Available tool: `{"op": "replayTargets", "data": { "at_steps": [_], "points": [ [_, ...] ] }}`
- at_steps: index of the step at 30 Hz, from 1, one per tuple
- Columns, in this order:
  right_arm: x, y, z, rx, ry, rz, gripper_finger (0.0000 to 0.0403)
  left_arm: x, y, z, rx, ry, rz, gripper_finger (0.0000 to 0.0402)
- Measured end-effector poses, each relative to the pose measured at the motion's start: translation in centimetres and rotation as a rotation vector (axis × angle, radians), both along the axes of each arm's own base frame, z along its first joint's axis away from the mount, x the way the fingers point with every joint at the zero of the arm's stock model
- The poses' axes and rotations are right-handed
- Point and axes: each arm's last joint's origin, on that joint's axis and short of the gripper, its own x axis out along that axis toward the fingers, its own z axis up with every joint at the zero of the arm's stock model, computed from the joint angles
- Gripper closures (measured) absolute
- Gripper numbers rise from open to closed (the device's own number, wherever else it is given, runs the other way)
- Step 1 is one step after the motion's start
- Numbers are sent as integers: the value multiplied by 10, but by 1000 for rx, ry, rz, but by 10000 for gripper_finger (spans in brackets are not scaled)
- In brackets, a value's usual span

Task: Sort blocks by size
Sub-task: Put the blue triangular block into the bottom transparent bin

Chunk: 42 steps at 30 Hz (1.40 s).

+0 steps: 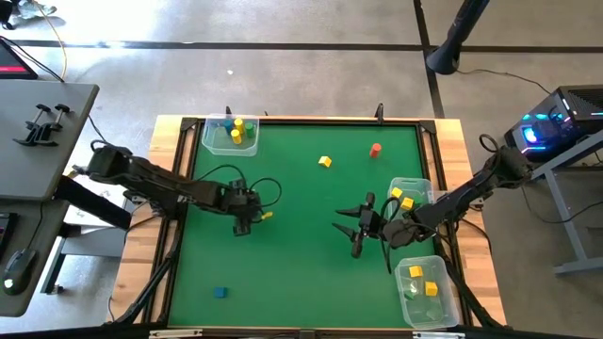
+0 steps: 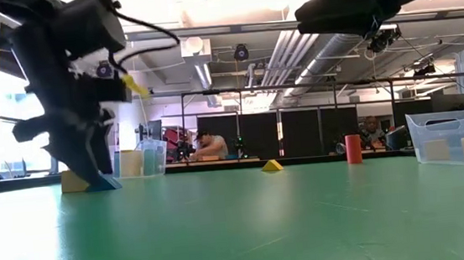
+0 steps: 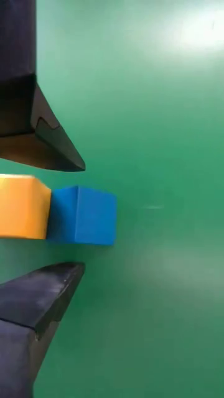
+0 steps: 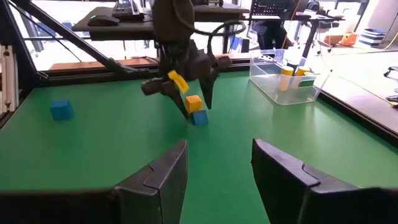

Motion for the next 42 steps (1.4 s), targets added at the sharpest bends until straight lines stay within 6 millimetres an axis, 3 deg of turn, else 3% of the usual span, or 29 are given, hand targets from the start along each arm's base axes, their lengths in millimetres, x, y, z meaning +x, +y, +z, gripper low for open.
{"op": "replayTargets", "data": {
  "at_steps": [6, 16, 20, 28, 33, 42],
  "points": [
    [0, 0, -1, -2, 6, -1, 234, 5, 1, -12, -20, 47, -5, 193],
    [0, 0, -7, -10, 49, -4, 234, 11, 0, -12, -38, -21, -2, 315],
    [6, 4, -25, -78, 148, 110, 234, 29, -3, -6, -82, -218, -15, 316],
    [32, 13, -68, -293, 227, 383, 234, 64, -17, 33, -388, -747, -125, 316],
    [57, 25, -61, -563, 186, 412, 234, 68, -32, 42, -444, -858, -195, 316],
    [83, 36, -33, -826, 240, 422, 234, 73, -50, 26, -492, -839, -222, 316]
  ]
}}
